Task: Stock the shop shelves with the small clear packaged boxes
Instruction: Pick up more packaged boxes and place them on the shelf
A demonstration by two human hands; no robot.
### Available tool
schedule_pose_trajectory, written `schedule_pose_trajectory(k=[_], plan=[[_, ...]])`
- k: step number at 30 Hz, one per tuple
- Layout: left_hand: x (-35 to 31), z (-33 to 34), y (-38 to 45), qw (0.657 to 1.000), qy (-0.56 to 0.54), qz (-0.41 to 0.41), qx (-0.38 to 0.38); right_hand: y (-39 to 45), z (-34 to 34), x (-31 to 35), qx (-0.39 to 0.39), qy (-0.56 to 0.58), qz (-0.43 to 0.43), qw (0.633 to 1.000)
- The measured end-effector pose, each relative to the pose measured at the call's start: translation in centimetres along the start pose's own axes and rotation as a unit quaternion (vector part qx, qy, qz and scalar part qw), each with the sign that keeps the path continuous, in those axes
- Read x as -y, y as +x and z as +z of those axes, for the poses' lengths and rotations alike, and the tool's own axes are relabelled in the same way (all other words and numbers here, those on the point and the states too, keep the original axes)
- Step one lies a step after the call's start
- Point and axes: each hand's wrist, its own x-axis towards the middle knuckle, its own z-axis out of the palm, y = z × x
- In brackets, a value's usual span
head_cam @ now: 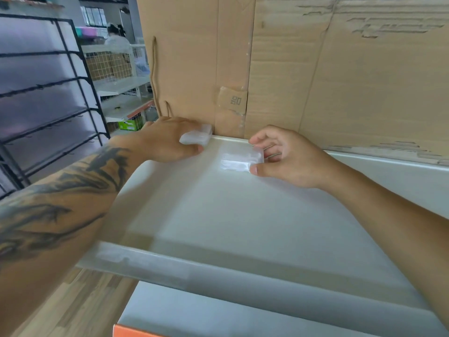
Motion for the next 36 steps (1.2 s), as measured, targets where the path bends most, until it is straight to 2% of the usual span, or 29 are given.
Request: schedule_pose_trajectory(k=[8, 14, 18, 23, 29, 36], plan=[[-0.8, -1.2, -0.4, 0.997, -0.042, 0.054, -0.018, 0.2, 0.0, 0.1, -0.005, -0.015, 0.014, 1.000], [-0.9, -1.0, -1.5, 0.994, -0.103, 0.036, 0.008, 0.4, 0.9, 0.0, 0.004, -0.074, 0.020, 0.997], [-1.9, -1.0, -3.6, 0.991, -0.124, 0.051, -0.031, -0.1, 2.0, 0.5, -0.021, -0.096, 0.004, 0.995], [-4.3, -1.4, -7.7, 0.989, -0.120, 0.033, -0.073, -2.2, 0.3, 2.0, -0.028, -0.106, 0.011, 0.994], [-12.1, -2.6, -15.9, 0.973, -0.184, 0.027, -0.139, -13.7, -4.1, 2.7, -0.065, -0.100, -0.020, 0.993], [-28.0, 2.3, -28.6, 0.944, -0.240, 0.071, -0.217, -34.5, -9.1, -1.1, -0.146, -0.119, -0.017, 0.982]])
